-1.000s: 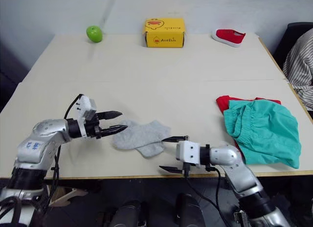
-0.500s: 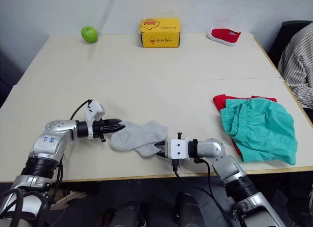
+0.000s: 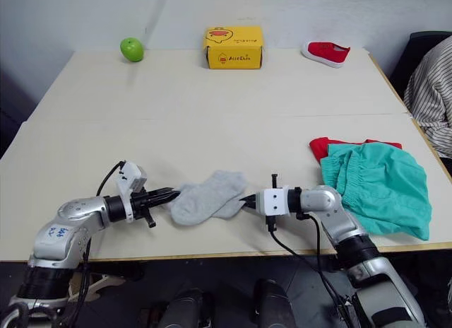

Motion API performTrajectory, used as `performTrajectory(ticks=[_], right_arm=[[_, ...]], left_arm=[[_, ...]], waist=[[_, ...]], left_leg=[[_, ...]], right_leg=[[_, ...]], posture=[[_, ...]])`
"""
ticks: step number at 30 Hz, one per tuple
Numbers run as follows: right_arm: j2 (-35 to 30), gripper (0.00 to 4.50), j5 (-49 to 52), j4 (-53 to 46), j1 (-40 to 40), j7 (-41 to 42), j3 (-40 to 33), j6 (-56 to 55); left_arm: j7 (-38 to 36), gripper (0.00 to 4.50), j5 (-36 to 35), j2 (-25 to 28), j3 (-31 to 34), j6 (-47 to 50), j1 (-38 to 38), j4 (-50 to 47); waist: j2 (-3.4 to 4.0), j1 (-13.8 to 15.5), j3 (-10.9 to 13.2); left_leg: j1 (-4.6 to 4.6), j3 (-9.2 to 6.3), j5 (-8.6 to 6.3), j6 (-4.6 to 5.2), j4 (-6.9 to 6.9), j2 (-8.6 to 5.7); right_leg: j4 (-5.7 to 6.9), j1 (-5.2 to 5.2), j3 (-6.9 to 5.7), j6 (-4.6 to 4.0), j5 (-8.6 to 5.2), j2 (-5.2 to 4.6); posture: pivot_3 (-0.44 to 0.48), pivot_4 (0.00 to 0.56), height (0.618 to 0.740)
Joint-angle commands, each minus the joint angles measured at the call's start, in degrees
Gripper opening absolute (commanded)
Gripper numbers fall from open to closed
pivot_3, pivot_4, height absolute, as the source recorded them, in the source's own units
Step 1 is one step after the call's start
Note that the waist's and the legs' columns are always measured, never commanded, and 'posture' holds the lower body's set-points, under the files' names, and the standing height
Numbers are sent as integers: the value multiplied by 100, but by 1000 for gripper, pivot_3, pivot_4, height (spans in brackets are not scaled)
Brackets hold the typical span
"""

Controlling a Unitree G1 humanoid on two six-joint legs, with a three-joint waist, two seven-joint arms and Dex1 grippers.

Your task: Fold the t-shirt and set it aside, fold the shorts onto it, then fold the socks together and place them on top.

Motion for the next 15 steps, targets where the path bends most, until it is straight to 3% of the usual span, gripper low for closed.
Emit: performTrajectory(ticks=[1, 6, 9, 12, 14, 15], right_arm=[[63, 226, 446, -6, -23, 350, -155, 102], [-349, 1744, 1302, -459, 75, 1799, -129, 859], [-641, 2742, 1880, -710, -82, 2236, -362, 2103], [-632, 3839, 2168, -642, -530, 1857, -581, 3735], [-493, 4481, 2157, -470, -947, 1502, -549, 4905], [-361, 4481, 2062, -314, -1147, 1294, -505, 5228]], left_arm=[[240, 260, -313, 69, 408, 515, 136, -458], [367, 1715, -921, 426, 1181, 1374, 484, -1257], [423, 2635, -1646, 761, 1662, 2660, 672, -1743], [533, 3634, -2502, 889, 1941, 3926, 722, -2201], [889, 4231, -2684, 771, 1881, 4686, 606, -2400], [1139, 4231, -2656, 603, 1815, 4899, 537, -2458]], waist=[[0, -2, 0], [1, -25, 1], [1, -25, 1], [3, -30, 2], [4, -35, 2], [5, -40, 2]], left_leg=[[-1, 0, 0, -1, 0, 3], [-3, -3, -3, -3, -3, 6], [-6, -10, -5, -1, -1, 7], [-6, -11, -6, 0, 3, 5], [-5, -13, -8, -3, 5, 5], [-3, -13, -10, -7, 6, 7]], right_leg=[[1, 0, 0, 0, 0, 2], [2, 0, 4, 0, 0, 1], [0, 2, 6, 0, 0, -4], [-3, 2, 12, -2, -1, -7], [-5, 1, 19, -4, -2, -12], [-3, 1, 21, -5, -3, -14]], posture=[[0, 150, 740], [0, 150, 740], [0, 150, 740], [0, 150, 740], [0, 150, 740], [0, 150, 740]])
